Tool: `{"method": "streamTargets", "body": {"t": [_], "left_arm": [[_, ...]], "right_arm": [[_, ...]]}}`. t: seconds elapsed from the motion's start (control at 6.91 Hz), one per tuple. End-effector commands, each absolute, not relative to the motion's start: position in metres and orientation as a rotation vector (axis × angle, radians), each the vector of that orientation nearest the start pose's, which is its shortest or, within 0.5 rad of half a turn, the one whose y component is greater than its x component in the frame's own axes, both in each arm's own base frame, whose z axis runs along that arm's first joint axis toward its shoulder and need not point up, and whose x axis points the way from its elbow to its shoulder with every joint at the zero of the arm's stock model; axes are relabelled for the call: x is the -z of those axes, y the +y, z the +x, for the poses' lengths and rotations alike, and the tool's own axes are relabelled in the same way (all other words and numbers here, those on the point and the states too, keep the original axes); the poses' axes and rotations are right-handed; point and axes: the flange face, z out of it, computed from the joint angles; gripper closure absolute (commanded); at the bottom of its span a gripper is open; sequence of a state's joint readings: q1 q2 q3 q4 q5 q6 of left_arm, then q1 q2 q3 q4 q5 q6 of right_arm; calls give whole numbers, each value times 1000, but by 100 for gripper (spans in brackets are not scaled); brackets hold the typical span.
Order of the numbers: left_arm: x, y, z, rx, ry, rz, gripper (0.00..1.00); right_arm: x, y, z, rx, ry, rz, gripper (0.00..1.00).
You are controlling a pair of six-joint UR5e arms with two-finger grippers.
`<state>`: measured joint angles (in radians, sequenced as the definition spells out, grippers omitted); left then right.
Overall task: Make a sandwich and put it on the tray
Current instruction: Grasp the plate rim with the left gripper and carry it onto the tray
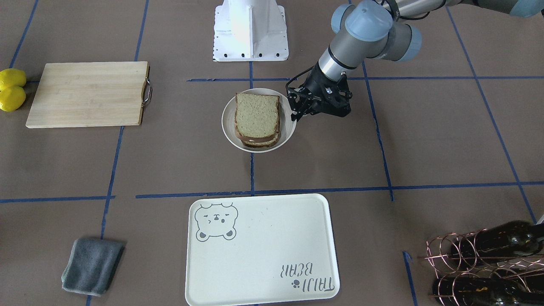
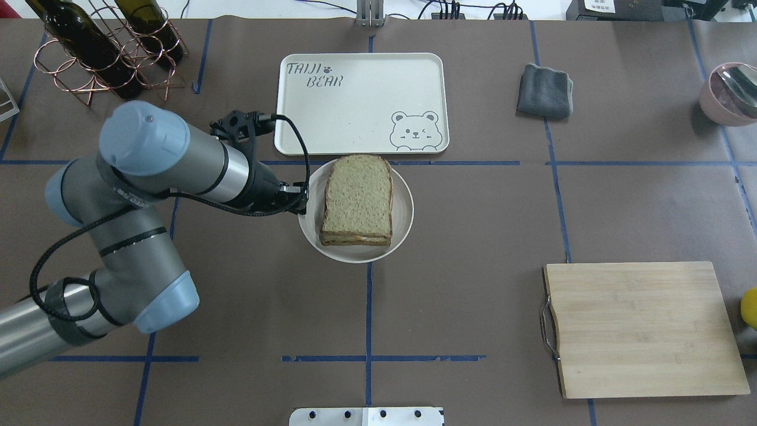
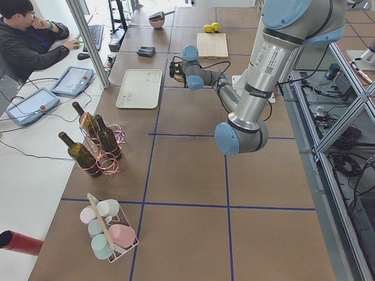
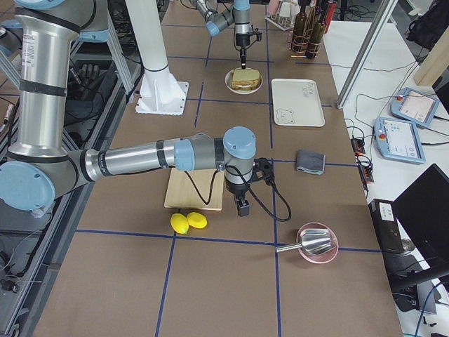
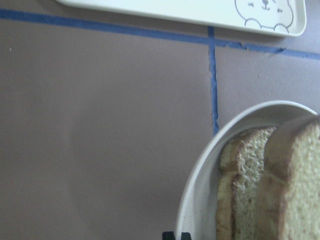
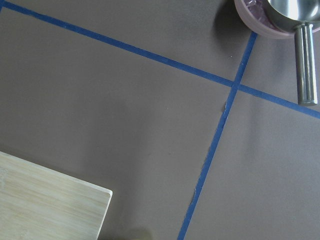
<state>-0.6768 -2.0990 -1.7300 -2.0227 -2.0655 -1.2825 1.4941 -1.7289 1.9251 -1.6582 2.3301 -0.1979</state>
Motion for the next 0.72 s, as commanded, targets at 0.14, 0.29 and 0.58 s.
{"method": "streamTargets", "body": {"t": [0.14, 0.29, 0.58], "left_arm": [[-211, -606, 423, 90, 1150, 105, 100], [-206, -639, 429, 96, 1153, 85, 100], [-221, -688, 458, 97, 1152, 62, 100]], "right_arm": [[-567, -428, 33, 300, -754, 149, 0], [-567, -428, 32, 301, -754, 149, 0], [-567, -428, 33, 301, -751, 150, 0]]}}
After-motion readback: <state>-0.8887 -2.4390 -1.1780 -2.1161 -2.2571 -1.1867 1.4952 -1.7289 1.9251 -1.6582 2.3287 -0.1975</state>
